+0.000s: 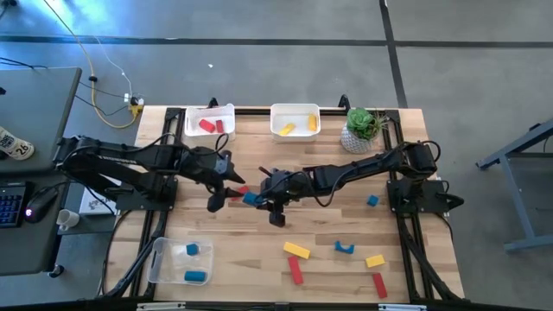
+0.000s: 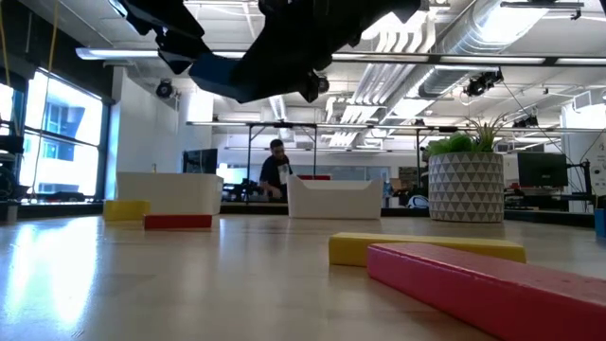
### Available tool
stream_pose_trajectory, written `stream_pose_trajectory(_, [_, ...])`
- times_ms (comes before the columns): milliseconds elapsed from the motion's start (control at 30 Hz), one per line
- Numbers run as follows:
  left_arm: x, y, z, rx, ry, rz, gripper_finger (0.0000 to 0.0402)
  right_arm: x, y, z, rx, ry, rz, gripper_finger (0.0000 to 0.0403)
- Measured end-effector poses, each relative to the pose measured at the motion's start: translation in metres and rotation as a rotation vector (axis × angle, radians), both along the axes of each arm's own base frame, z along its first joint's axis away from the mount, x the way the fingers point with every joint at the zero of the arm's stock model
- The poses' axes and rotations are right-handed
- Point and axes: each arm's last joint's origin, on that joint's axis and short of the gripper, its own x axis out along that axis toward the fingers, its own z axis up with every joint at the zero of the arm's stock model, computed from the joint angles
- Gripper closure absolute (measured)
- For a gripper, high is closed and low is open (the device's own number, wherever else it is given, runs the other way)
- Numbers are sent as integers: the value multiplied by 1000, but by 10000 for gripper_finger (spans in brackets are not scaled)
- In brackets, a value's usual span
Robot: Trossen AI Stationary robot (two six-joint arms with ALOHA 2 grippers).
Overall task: Sort & place blocks by color
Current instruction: Put the blue block into the transparent bin
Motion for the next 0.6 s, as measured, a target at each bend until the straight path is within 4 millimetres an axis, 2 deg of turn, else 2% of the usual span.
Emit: stream_pose_trajectory(600, [6,-1,-6,-60,30,-20,206,4,0,5,-10,-74,-16,295])
